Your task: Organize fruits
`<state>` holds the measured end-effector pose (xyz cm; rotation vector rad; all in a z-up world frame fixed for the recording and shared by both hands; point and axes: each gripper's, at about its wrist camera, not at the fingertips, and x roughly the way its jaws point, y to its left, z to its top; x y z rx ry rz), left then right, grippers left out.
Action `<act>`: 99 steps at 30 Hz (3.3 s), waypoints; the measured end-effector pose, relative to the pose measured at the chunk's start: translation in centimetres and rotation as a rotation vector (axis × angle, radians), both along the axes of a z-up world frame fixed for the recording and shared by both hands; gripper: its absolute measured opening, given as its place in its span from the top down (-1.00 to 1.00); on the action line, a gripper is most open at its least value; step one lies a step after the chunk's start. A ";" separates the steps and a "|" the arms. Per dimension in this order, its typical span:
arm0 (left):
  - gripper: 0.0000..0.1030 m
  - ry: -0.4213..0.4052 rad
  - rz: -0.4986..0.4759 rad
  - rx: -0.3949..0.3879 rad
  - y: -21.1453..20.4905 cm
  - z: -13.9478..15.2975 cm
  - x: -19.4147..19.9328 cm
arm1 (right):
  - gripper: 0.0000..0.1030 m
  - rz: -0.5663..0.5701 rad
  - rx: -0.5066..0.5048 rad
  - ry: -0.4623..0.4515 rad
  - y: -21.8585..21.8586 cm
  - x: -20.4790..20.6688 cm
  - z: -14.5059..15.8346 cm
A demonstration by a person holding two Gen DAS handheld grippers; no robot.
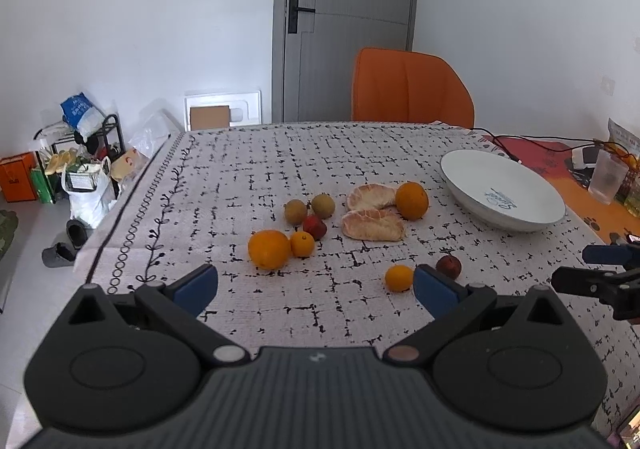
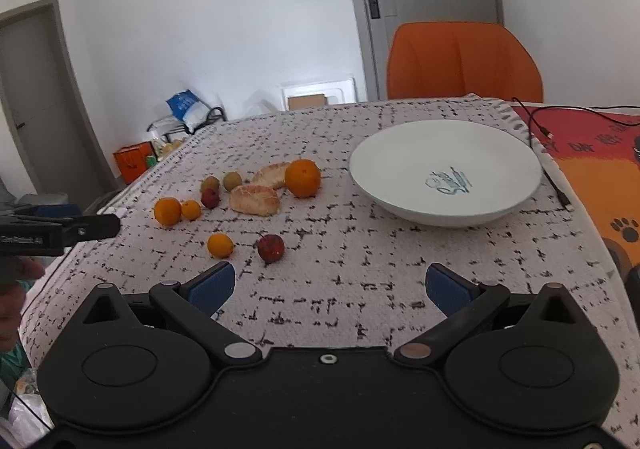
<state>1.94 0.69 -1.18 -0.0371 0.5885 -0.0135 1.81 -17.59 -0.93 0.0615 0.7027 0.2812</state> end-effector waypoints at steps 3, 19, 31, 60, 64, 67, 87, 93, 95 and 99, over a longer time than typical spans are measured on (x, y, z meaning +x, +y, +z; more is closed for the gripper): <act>-0.97 -0.001 -0.003 -0.002 0.0 -0.4 0.5 | -1.00 0.016 0.018 0.005 0.0 0.6 -0.2; -0.65 0.016 0.039 -0.044 1.8 -2.3 3.2 | -0.49 0.123 0.066 0.049 2.0 3.8 -2.0; -0.34 0.062 0.061 -0.071 3.3 -3.9 5.7 | -0.11 0.175 0.089 0.119 3.7 6.7 -3.8; 0.29 0.062 0.071 -0.121 4.1 -4.5 8.8 | 0.58 0.167 0.140 0.083 3.2 10.2 -2.8; 0.29 0.042 0.051 -0.115 3.5 -3.8 8.9 | 0.58 0.145 0.144 0.058 2.2 10.5 -2.1; 0.29 0.030 0.033 -0.108 2.7 -3.4 9.0 | 0.58 0.124 0.149 0.046 1.4 10.5 -1.8; 0.29 0.014 -0.113 -0.077 -4.0 -2.1 11.8 | 0.58 -0.007 0.168 0.013 -4.8 10.2 -1.6; 0.29 0.014 -0.148 -0.065 -5.9 -1.9 12.6 | 0.58 -0.038 0.176 0.010 -6.5 10.0 -1.9; 0.29 0.016 -0.160 -0.059 -6.6 -2.0 12.9 | 0.58 -0.048 0.176 0.007 -7.1 9.9 -1.9; 0.29 0.020 -0.184 -0.056 -8.0 -1.9 13.3 | 0.58 -0.068 0.178 -0.001 -8.2 9.8 -1.9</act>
